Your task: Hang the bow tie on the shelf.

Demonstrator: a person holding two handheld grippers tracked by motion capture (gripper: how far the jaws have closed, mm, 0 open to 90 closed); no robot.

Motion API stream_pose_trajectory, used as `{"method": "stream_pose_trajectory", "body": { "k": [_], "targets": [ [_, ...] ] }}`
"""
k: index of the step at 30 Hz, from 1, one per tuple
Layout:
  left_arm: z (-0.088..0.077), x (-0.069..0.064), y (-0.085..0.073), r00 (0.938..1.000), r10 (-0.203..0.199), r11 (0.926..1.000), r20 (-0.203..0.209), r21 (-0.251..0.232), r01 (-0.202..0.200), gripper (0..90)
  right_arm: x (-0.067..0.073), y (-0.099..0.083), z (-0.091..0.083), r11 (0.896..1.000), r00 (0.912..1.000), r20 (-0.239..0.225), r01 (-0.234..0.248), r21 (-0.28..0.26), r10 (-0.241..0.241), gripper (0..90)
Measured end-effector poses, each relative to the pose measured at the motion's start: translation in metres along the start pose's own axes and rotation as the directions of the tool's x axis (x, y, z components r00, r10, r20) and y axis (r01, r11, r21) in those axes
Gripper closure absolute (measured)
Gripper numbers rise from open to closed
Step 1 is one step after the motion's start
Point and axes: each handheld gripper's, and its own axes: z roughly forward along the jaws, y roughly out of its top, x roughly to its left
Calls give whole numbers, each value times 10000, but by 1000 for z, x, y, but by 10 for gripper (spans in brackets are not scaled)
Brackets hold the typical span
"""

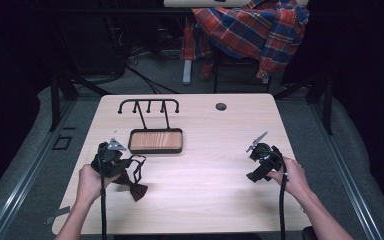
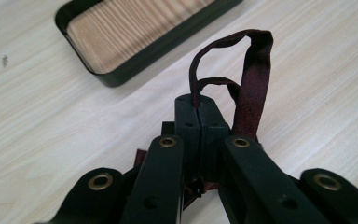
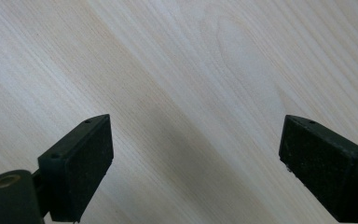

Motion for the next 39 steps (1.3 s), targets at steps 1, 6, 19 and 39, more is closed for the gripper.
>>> {"method": "stream_pose_trajectory", "body": {
  "k": [1, 6, 19, 39],
  "targets": [
    [-3, 2, 0, 10000, -24, 10000, -65, -90, 23, 892, 0, 1, 0, 10000, 10000, 23, 1, -4, -1, 98],
    [-9, 4, 0, 9999, -11, 9995, -104, -330, 7, 892, 0, 2, -1, 10000, 10000, 86, -18, -2, 18, 99],
    [-21, 11, 2, 9989, -26, 9978, -473, -664, -5, 892, -1, 6, 2, 10000, 10000, 18, 44, 39, -44, 99],
    [-35, 23, 13, 9980, -150, 9931, -622, -1169, 77, 892, -2, 3, 4, 9999, 9999, -3, -119, 29, 119, 100]
  ]
}}
